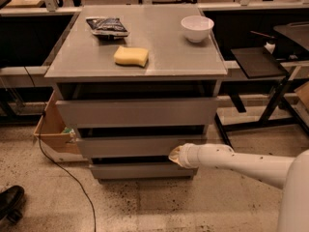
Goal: Close middle drawer
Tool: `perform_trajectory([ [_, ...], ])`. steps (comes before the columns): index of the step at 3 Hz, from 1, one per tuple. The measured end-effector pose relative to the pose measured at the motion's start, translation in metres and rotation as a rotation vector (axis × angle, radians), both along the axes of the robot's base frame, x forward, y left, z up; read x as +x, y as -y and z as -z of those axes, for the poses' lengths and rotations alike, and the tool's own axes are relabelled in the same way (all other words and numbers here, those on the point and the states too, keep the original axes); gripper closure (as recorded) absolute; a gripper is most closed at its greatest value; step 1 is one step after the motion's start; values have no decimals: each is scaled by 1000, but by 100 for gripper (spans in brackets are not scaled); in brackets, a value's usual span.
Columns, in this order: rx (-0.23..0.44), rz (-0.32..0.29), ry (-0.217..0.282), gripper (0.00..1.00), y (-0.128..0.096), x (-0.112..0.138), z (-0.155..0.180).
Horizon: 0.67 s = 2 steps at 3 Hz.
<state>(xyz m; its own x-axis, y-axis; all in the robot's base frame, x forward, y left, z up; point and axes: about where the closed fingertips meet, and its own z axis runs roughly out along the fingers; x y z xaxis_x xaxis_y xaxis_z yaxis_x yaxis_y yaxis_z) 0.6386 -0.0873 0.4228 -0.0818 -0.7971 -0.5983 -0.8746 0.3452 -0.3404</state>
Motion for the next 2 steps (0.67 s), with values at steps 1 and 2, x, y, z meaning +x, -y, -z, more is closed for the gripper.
perform_trajectory([
  [1,-12,25,-19,100,17,-30,-22],
  [2,-33,49,-19,100,31,-50,-42],
])
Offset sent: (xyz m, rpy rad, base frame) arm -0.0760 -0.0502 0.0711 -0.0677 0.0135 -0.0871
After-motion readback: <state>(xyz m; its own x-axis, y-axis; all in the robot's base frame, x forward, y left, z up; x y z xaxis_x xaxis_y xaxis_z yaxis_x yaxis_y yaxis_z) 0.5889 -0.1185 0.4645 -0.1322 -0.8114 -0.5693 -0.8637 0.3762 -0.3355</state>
